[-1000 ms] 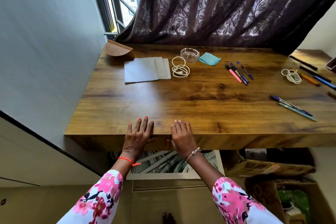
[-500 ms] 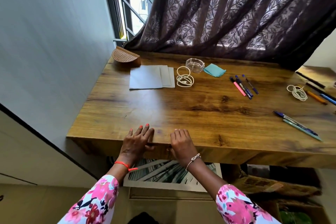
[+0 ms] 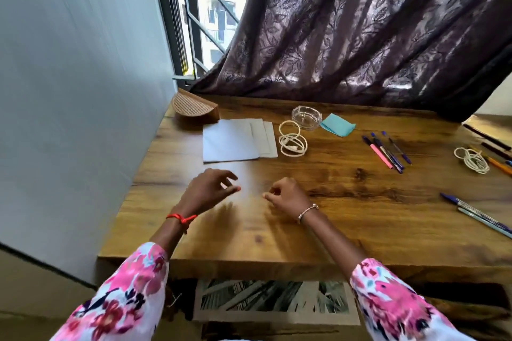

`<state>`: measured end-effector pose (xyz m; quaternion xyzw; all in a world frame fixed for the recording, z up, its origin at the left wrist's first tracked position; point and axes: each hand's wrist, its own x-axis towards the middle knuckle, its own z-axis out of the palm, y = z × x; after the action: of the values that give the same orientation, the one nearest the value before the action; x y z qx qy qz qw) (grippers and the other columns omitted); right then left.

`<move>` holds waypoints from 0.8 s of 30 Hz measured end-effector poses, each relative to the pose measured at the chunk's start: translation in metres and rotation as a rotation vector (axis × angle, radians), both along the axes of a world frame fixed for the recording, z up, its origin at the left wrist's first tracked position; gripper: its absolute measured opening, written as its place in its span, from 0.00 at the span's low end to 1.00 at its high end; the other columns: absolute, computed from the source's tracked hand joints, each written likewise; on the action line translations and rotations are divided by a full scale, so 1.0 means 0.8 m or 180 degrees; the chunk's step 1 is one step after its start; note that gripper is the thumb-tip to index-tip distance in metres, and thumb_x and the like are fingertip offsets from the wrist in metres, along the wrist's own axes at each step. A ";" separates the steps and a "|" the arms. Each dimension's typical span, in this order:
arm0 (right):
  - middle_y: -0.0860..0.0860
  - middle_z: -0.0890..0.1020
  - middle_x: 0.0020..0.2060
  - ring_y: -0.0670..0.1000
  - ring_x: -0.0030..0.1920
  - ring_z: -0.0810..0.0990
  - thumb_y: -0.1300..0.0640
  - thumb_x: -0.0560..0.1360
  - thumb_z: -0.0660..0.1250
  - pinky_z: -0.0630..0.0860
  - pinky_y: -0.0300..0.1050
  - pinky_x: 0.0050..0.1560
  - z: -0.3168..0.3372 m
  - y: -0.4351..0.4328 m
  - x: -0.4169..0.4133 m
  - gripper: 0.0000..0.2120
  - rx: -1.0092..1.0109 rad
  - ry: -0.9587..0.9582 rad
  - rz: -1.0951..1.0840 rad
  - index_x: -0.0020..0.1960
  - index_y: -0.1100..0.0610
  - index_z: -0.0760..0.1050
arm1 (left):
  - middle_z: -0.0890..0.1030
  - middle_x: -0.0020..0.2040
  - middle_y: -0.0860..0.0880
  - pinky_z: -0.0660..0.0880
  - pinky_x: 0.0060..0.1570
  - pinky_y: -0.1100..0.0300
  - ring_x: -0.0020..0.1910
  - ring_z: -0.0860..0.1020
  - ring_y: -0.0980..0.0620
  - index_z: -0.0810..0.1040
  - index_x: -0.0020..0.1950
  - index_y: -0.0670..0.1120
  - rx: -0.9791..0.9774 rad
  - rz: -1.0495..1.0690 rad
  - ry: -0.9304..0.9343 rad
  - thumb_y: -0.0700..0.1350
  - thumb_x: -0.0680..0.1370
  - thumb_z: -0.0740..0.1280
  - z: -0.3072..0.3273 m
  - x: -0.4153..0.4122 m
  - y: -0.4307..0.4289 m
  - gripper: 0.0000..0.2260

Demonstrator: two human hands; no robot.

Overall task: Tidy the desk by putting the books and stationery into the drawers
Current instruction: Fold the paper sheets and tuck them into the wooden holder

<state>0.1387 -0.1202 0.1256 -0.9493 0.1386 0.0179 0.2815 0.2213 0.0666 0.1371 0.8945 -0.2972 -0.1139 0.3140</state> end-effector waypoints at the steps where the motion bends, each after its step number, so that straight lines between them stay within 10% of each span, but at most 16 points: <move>1: 0.59 0.84 0.41 0.51 0.38 0.79 0.55 0.72 0.69 0.74 0.43 0.40 0.001 -0.002 0.016 0.11 0.0066 -0.0064 -0.0119 0.41 0.63 0.82 | 0.83 0.44 0.51 0.78 0.46 0.51 0.43 0.81 0.53 0.81 0.51 0.48 -0.0160 0.0179 0.0026 0.49 0.72 0.71 -0.001 0.021 0.000 0.10; 14: 0.56 0.84 0.40 0.48 0.39 0.77 0.60 0.72 0.67 0.70 0.39 0.40 -0.002 -0.012 0.146 0.07 0.0515 -0.0459 -0.0467 0.42 0.64 0.81 | 0.83 0.48 0.44 0.77 0.51 0.54 0.44 0.81 0.49 0.82 0.52 0.41 -0.0549 0.1109 0.0105 0.39 0.73 0.69 -0.024 0.149 0.006 0.09; 24: 0.57 0.78 0.56 0.55 0.55 0.77 0.62 0.73 0.67 0.74 0.44 0.55 0.010 0.013 0.274 0.15 -0.0159 -0.0978 0.0492 0.59 0.63 0.76 | 0.72 0.67 0.41 0.66 0.60 0.59 0.65 0.70 0.46 0.64 0.72 0.40 -0.0817 0.1812 0.0613 0.38 0.75 0.65 -0.008 0.214 0.006 0.25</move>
<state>0.3581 -0.1099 0.1332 -0.9554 0.0210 -0.1093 0.2735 0.3922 0.0712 0.1303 0.8799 -0.0160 -0.0671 0.4700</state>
